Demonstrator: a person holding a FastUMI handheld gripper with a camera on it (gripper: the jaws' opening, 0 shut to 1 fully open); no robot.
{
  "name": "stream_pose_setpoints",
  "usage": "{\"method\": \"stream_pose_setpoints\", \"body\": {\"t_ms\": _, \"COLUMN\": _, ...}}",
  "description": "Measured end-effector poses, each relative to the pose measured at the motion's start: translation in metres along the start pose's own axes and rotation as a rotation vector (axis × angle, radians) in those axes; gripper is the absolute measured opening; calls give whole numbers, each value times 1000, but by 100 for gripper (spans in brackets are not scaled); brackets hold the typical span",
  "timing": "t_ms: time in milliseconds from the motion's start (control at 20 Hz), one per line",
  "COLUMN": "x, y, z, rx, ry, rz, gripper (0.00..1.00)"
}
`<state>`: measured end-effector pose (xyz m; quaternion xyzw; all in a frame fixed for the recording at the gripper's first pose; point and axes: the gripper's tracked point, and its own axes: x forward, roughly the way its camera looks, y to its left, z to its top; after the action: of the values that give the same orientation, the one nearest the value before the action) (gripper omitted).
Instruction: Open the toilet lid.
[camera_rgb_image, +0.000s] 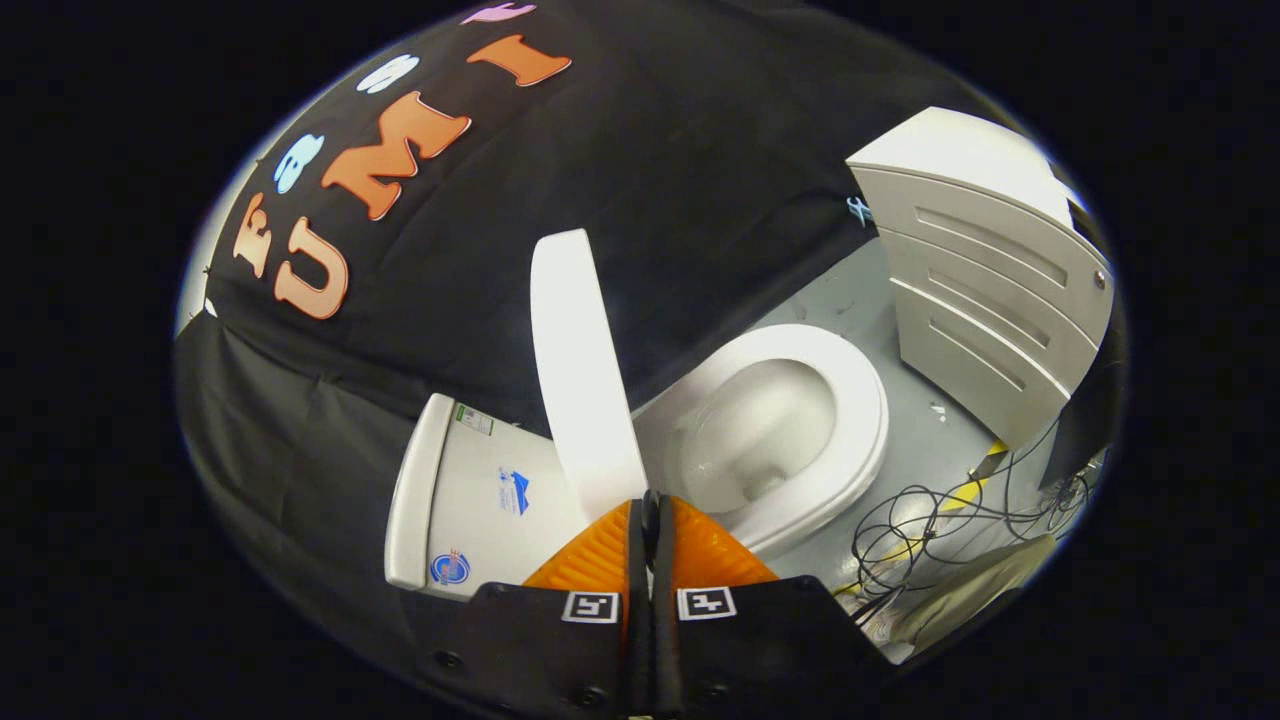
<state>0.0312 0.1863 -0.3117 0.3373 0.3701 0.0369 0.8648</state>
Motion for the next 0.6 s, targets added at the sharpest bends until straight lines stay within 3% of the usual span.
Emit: {"method": "stream_pose_setpoints", "body": {"t_ms": 600, "x": -5, "y": 76, "z": -18, "rx": -158, "ry": -49, "rz": -13, "gripper": 8}}
